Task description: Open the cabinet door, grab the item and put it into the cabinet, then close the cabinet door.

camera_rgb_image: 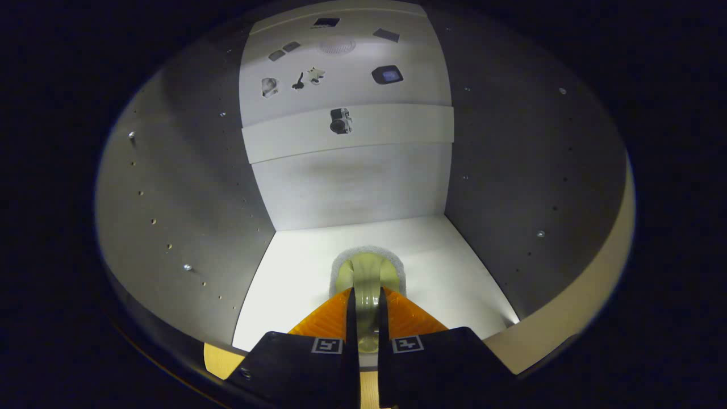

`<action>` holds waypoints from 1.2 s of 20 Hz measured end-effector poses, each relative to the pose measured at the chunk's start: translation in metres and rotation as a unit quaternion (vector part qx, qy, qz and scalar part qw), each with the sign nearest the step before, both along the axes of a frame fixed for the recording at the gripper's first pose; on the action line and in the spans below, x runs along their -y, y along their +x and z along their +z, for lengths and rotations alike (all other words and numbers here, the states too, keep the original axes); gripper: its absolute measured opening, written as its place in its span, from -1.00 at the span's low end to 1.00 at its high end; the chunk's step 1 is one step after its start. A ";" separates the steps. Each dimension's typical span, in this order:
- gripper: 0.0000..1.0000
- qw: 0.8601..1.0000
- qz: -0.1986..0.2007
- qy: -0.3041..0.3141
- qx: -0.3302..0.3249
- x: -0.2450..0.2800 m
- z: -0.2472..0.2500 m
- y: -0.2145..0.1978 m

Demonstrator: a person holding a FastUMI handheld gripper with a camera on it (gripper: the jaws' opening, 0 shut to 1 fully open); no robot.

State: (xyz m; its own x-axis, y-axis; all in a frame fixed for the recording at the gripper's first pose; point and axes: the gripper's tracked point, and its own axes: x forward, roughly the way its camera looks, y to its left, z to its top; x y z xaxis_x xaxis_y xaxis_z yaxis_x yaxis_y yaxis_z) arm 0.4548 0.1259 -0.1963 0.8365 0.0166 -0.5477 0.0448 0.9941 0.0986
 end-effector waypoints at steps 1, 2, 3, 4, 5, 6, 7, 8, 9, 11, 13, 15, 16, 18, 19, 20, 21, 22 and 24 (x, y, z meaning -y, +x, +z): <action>-0.67 1.000 -0.003 0.003 0.002 -0.002 -0.002 0.007; -0.64 1.000 -0.008 0.006 0.004 -0.001 -0.002 0.015; -0.64 1.000 -0.017 0.009 0.009 0.000 0.000 0.021; -0.62 1.000 -0.025 0.012 0.011 0.002 -0.001 0.027; -0.60 0.999 -0.031 0.016 0.010 0.003 -0.001 0.031; -0.58 0.999 -0.037 0.023 0.010 0.004 -0.003 0.035; -0.56 0.999 -0.037 0.032 0.007 0.003 -0.004 0.035; -0.43 0.999 -0.040 0.034 0.006 0.004 -0.004 0.036; -0.30 0.998 -0.044 0.032 0.007 0.006 -0.005 0.038; 0.02 0.998 -0.053 0.034 0.017 0.010 0.002 0.038; 0.40 0.996 -0.067 0.045 0.032 0.016 0.014 0.038; 0.78 0.995 -0.075 0.051 0.050 0.022 0.027 0.036; 0.96 0.994 -0.073 0.051 0.060 0.023 0.035 0.035; 0.96 0.994 -0.064 0.041 0.084 0.024 0.051 0.024; 0.96 0.993 -0.058 0.031 0.099 0.025 0.062 0.017; 0.96 0.992 -0.054 0.020 0.116 0.026 0.073 0.010; 0.96 0.990 -0.050 0.012 0.133 0.026 0.086 0.001; 0.96 0.988 -0.045 0.007 0.148 0.025 0.098 -0.011; 0.96 0.983 -0.033 -0.002 0.181 0.021 0.124 -0.037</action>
State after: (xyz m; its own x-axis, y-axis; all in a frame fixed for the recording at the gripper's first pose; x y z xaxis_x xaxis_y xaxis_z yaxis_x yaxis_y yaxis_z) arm 0.4180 0.1049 -0.0720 0.9759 -0.0461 -0.2133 0.0721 0.9906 0.1162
